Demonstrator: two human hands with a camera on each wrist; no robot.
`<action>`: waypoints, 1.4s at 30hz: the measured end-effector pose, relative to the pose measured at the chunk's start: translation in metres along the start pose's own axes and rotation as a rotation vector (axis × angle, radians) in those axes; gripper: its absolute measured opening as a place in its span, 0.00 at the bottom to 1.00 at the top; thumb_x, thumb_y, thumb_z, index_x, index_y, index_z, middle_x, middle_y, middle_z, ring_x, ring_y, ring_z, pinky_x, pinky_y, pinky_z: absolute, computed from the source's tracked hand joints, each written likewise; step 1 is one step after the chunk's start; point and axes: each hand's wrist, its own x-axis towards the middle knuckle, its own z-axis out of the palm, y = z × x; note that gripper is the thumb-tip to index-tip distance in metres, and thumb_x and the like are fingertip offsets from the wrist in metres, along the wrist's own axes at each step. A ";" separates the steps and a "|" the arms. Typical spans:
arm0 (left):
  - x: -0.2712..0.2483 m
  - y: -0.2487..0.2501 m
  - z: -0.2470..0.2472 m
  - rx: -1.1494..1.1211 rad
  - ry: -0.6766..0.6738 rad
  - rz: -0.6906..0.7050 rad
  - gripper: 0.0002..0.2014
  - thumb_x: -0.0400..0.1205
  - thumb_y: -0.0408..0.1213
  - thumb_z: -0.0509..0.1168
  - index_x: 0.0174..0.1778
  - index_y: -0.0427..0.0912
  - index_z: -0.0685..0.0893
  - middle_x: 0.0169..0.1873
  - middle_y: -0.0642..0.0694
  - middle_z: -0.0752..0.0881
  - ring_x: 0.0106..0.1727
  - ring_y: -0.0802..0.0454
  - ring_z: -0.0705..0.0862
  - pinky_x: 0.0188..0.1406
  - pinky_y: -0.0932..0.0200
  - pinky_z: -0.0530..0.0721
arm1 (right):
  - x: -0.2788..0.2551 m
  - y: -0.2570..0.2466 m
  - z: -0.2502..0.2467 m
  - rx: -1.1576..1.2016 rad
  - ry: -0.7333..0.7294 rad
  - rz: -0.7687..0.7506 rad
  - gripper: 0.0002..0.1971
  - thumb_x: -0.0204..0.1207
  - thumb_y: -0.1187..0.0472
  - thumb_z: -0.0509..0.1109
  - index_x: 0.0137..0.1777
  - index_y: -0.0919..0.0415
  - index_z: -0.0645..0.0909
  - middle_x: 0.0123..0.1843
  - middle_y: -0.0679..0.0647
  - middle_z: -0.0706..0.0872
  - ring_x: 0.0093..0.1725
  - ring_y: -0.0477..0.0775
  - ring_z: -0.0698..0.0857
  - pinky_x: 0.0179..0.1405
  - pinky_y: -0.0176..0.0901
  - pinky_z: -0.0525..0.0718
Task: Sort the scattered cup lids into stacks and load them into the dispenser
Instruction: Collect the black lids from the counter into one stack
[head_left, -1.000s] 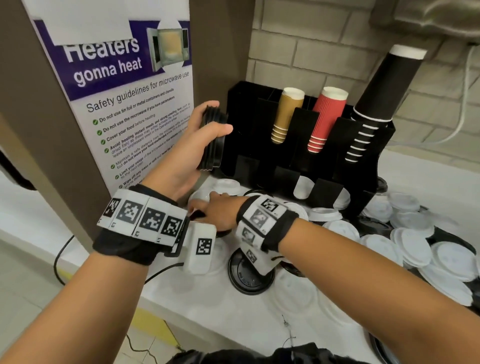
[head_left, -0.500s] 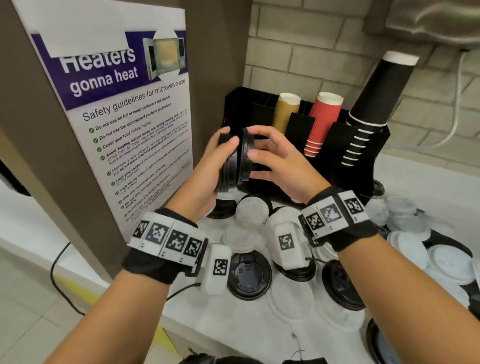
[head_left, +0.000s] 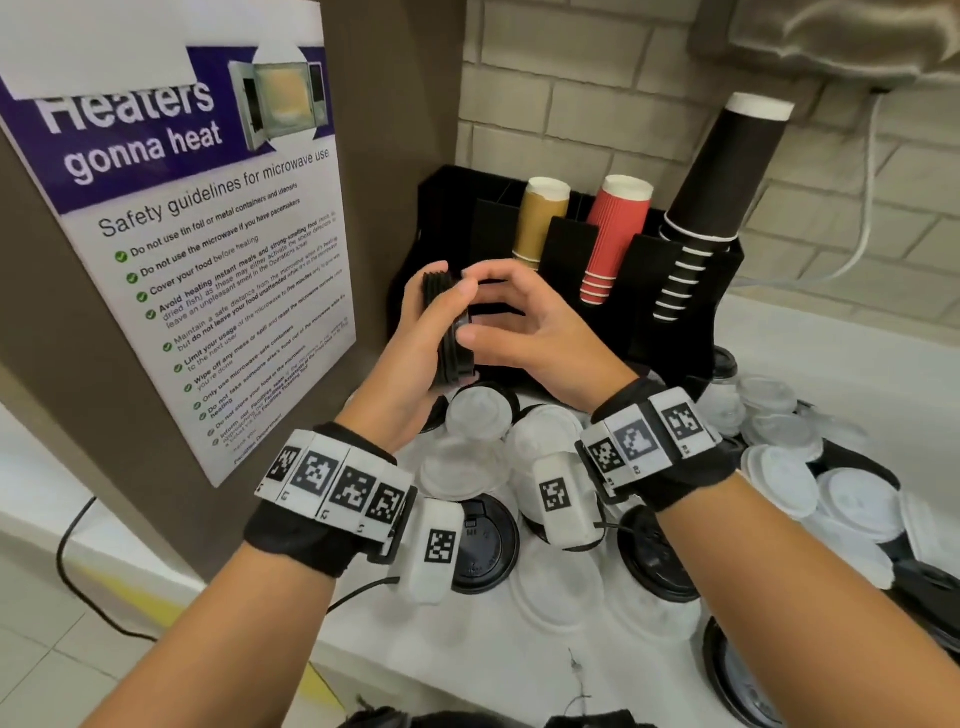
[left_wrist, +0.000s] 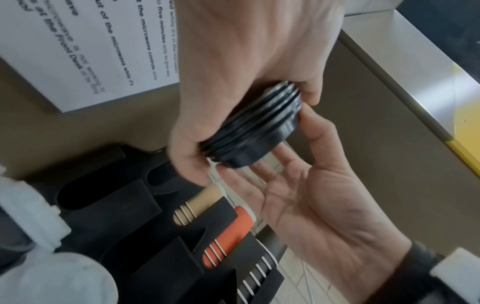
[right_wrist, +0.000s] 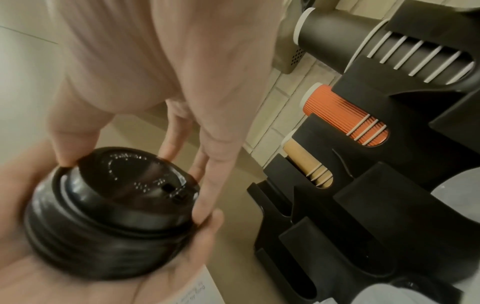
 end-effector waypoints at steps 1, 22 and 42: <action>0.000 0.000 -0.002 0.003 0.020 -0.003 0.27 0.70 0.57 0.68 0.67 0.62 0.75 0.57 0.52 0.85 0.52 0.57 0.87 0.41 0.55 0.86 | 0.000 0.000 0.000 -0.026 0.019 0.020 0.26 0.73 0.65 0.76 0.68 0.54 0.71 0.65 0.59 0.80 0.61 0.56 0.84 0.55 0.49 0.88; 0.010 0.023 -0.031 0.053 0.111 -0.045 0.14 0.68 0.53 0.67 0.49 0.60 0.77 0.37 0.54 0.81 0.38 0.53 0.81 0.30 0.58 0.78 | -0.049 0.053 0.052 -1.581 -0.936 -0.215 0.43 0.61 0.52 0.81 0.76 0.47 0.65 0.70 0.56 0.69 0.66 0.60 0.64 0.51 0.51 0.61; 0.011 0.013 -0.040 -0.007 0.105 -0.024 0.13 0.72 0.49 0.66 0.51 0.54 0.77 0.33 0.55 0.84 0.34 0.57 0.83 0.28 0.61 0.79 | -0.021 0.017 -0.002 -0.541 -0.372 0.053 0.33 0.68 0.64 0.80 0.68 0.49 0.69 0.65 0.47 0.77 0.62 0.44 0.80 0.59 0.40 0.81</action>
